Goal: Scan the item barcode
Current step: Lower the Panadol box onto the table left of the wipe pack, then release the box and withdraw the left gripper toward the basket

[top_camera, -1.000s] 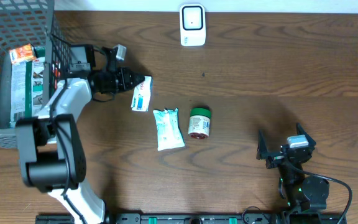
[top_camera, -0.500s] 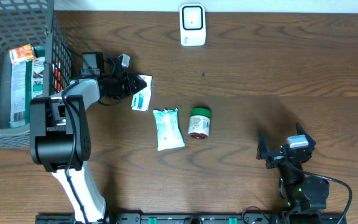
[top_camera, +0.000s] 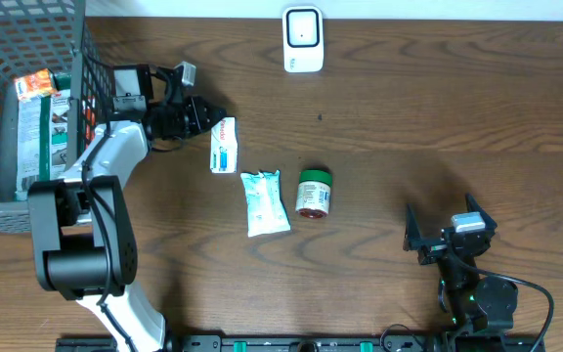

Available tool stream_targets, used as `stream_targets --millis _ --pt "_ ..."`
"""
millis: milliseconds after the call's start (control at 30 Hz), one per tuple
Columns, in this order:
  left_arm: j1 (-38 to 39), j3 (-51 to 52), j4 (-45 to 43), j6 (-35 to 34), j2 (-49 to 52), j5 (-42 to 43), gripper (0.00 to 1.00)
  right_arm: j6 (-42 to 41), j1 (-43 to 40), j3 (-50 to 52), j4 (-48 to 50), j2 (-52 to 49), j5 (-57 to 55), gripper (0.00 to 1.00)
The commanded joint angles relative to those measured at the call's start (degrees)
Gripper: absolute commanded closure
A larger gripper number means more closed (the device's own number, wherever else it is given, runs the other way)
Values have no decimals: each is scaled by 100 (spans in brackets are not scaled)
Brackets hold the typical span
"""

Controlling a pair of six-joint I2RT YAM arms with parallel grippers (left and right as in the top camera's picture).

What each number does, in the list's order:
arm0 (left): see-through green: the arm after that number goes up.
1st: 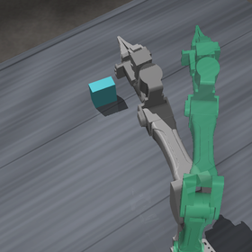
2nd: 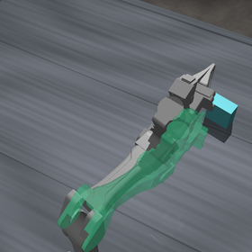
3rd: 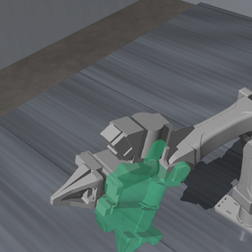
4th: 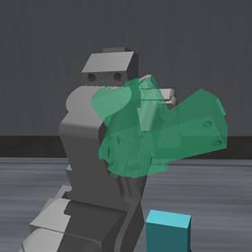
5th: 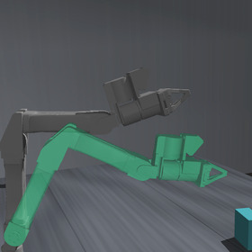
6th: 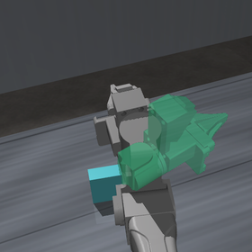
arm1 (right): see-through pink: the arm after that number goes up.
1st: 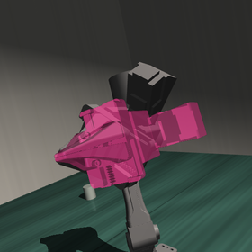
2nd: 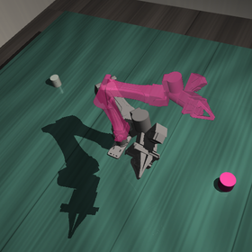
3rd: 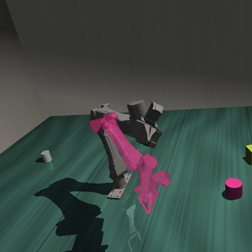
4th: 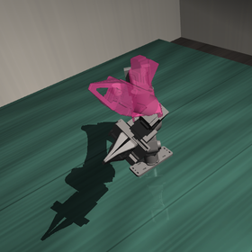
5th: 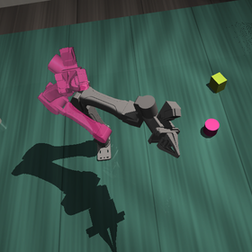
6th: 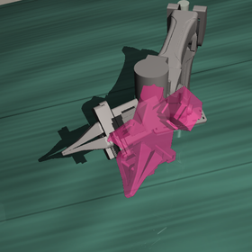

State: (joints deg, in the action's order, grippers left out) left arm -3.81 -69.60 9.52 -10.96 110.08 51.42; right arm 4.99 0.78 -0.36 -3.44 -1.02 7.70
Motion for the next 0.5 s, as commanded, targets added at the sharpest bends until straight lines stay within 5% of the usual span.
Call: stream_targets --millis 0,467 --pt "57 76 37 -50 291 -361 92 -22 17 4 -22 22 -13 1" --pt "149 4 -63 -57 990 -326 92 -22 17 4 -22 22 -13 1"
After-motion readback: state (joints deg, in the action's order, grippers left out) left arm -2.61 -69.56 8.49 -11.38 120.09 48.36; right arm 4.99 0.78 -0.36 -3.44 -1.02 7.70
